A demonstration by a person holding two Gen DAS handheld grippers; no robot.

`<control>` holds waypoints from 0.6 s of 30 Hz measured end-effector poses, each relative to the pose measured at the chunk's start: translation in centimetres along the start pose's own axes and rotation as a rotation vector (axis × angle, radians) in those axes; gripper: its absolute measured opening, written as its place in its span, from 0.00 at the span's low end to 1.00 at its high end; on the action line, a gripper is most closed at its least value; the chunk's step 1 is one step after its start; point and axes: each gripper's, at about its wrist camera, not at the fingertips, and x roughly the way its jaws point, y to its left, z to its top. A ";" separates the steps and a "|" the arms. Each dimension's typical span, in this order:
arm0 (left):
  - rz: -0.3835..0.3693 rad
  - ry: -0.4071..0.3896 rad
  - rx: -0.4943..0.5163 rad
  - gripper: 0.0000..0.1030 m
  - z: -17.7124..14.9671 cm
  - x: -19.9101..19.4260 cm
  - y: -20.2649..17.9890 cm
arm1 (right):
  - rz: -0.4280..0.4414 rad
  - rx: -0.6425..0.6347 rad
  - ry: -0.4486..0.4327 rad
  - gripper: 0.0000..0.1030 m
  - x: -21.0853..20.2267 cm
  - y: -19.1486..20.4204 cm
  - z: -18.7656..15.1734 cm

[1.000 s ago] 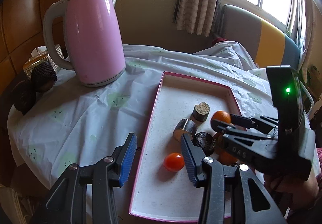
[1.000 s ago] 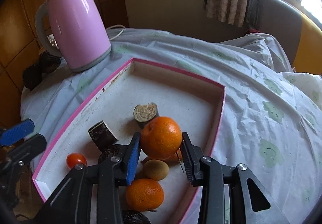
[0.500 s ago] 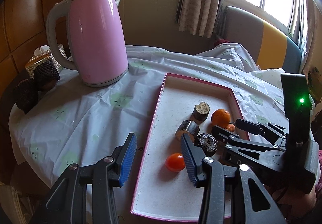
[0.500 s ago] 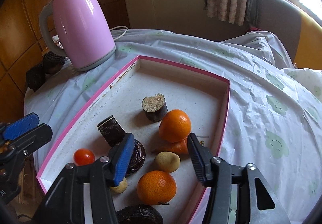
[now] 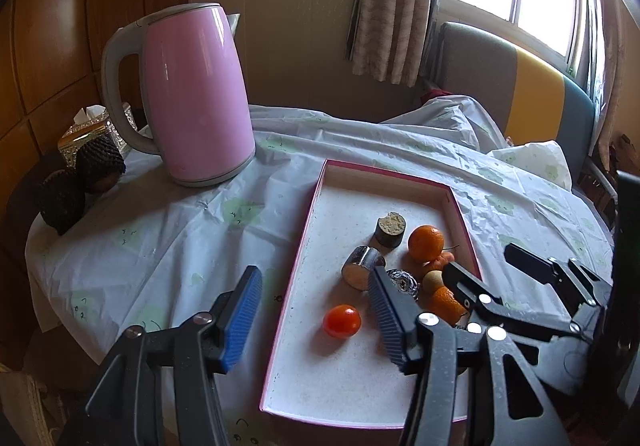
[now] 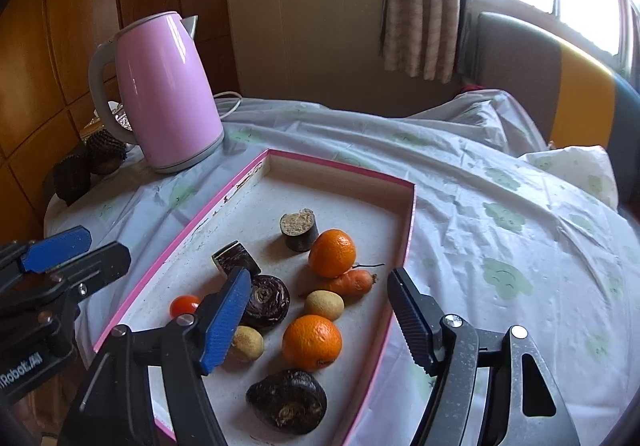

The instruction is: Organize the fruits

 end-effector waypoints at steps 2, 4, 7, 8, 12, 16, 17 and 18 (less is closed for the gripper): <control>0.001 -0.003 -0.004 0.58 -0.1 -0.3 0.0 | -0.022 0.008 -0.015 0.73 -0.7 0.1 -0.5; 0.003 -0.011 -0.004 0.58 -0.2 -0.6 -0.1 | -0.037 0.018 -0.025 0.75 -1.3 0.1 -1.0; 0.020 -0.015 -0.004 0.63 -0.3 -1.0 -0.2 | -0.047 0.025 -0.033 0.76 -2.1 0.0 -1.7; 0.029 -0.019 -0.006 0.65 -0.3 -1.2 -0.3 | -0.050 0.028 -0.035 0.76 -2.3 0.0 -1.9; 0.049 -0.035 -0.022 0.65 -0.4 -1.7 -0.3 | -0.055 0.042 -0.048 0.78 -3.1 -0.2 -2.4; 0.058 -0.062 -0.031 0.65 -0.4 -2.3 -0.4 | -0.058 0.051 -0.064 0.79 -3.8 -0.4 -2.6; 0.060 -0.072 -0.028 0.65 -0.5 -2.5 -0.5 | -0.059 0.050 -0.067 0.79 -3.9 -0.4 -2.6; 0.062 -0.077 -0.025 0.65 -0.5 -2.6 -0.5 | -0.058 0.049 -0.069 0.80 -4.0 -0.3 -2.6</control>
